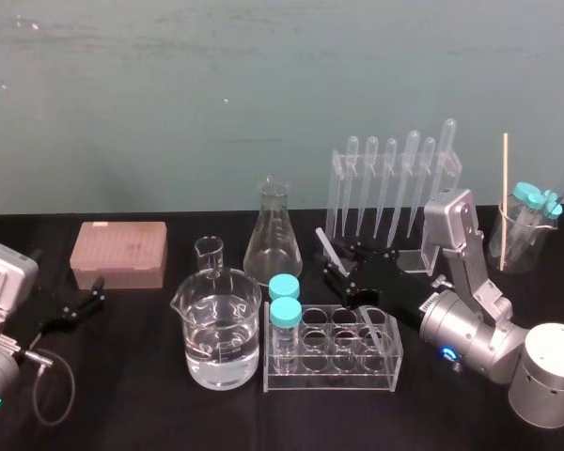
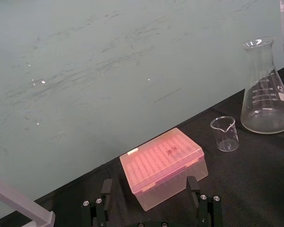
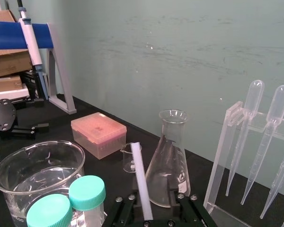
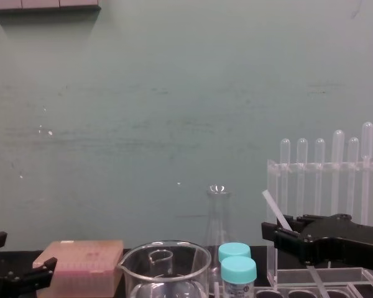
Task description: Pick up the stirring rod with one hand, then place it down.
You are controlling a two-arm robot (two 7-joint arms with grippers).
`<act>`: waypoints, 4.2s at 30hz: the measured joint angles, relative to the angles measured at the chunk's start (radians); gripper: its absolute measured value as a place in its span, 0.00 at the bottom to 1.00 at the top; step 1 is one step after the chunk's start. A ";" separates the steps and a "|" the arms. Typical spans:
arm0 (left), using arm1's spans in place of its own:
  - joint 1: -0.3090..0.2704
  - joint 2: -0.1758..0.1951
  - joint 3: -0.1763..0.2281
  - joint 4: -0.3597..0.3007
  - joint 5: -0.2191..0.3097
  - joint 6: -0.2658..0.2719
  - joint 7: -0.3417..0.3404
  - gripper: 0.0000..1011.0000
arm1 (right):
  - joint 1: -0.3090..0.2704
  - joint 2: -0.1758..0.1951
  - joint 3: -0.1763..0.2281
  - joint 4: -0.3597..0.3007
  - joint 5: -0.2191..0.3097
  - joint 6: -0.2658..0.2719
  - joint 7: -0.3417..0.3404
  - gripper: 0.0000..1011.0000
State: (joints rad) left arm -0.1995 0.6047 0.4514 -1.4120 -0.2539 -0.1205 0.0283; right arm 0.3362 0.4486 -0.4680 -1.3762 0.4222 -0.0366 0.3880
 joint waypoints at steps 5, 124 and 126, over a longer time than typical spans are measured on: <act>0.000 0.000 0.000 0.000 0.000 0.000 0.000 0.99 | 0.000 0.000 0.000 0.000 0.000 0.000 0.000 0.20; 0.000 0.000 0.000 0.000 0.000 0.000 0.000 0.99 | -0.038 -0.074 0.173 0.039 0.006 -0.417 0.124 0.07; 0.000 0.000 0.000 0.000 0.000 0.000 0.000 0.99 | -0.038 -0.074 0.173 0.039 0.006 -0.417 0.124 0.07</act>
State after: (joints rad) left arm -0.1995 0.6047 0.4514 -1.4120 -0.2539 -0.1205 0.0283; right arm 0.2979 0.3741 -0.2947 -1.3375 0.4282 -0.4533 0.5123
